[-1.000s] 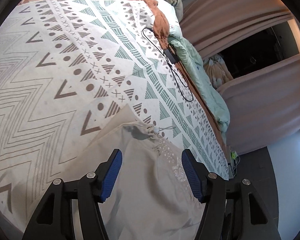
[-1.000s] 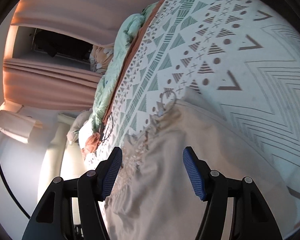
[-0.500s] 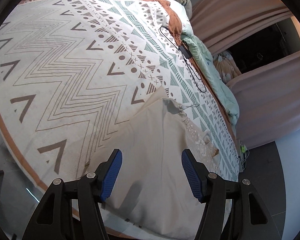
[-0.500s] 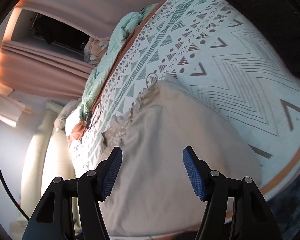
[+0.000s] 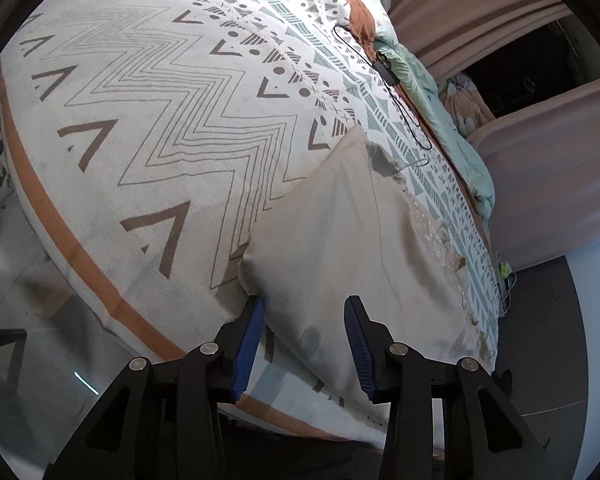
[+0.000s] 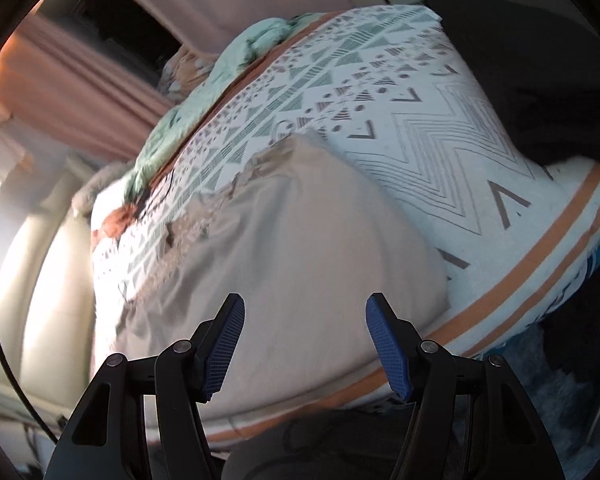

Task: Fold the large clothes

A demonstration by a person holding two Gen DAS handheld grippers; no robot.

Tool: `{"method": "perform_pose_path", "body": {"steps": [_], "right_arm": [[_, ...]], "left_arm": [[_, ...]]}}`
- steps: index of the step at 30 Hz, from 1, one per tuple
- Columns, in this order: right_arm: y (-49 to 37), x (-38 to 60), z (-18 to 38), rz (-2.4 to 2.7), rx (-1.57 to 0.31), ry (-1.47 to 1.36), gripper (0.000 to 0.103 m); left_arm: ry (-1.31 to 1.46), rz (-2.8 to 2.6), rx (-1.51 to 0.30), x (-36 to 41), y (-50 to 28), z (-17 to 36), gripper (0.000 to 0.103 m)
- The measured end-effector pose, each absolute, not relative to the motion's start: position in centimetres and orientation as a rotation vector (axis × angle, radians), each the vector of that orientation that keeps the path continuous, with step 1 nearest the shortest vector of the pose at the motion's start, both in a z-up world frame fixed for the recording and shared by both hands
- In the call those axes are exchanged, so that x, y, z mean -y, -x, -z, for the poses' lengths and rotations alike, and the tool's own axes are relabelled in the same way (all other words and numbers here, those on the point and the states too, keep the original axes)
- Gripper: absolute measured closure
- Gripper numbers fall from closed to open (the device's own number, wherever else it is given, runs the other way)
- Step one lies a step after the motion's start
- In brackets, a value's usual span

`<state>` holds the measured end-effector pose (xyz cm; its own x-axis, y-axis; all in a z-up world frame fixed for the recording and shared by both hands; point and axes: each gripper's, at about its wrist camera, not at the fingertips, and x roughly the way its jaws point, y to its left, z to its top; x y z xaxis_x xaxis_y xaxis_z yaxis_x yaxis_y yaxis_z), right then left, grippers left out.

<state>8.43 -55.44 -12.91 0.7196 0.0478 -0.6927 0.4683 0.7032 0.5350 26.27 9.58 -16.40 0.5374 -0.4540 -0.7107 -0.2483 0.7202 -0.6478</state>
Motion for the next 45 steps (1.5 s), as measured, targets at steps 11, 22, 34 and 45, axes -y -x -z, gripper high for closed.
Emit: {"method": "perform_pose_path", "body": {"steps": [11,22,34,45], "right_arm": [[-14.0,44.8,12.6,0.078,-0.89,-0.465,0.039],[-19.8,36.1,16.1,0.022,-1.038,-0.27,0.041],[-26.8,31.8,19.6,0.035,-1.155,-0.055,0.057],[-36.0,34.1,19.5,0.066,-1.159,-0.123,0.076]], "left_arm": [[0.862,0.143,-1.045,-10.8,-25.9,18.9,0.078],[0.906,0.155,-1.048,-11.2,-26.1,20.0,0.078],[0.946,0.182,-1.054,-12.0,-26.5,20.1,0.077],[0.982,0.17,-1.062,-12.2,-26.4,20.4,0.077]]}}
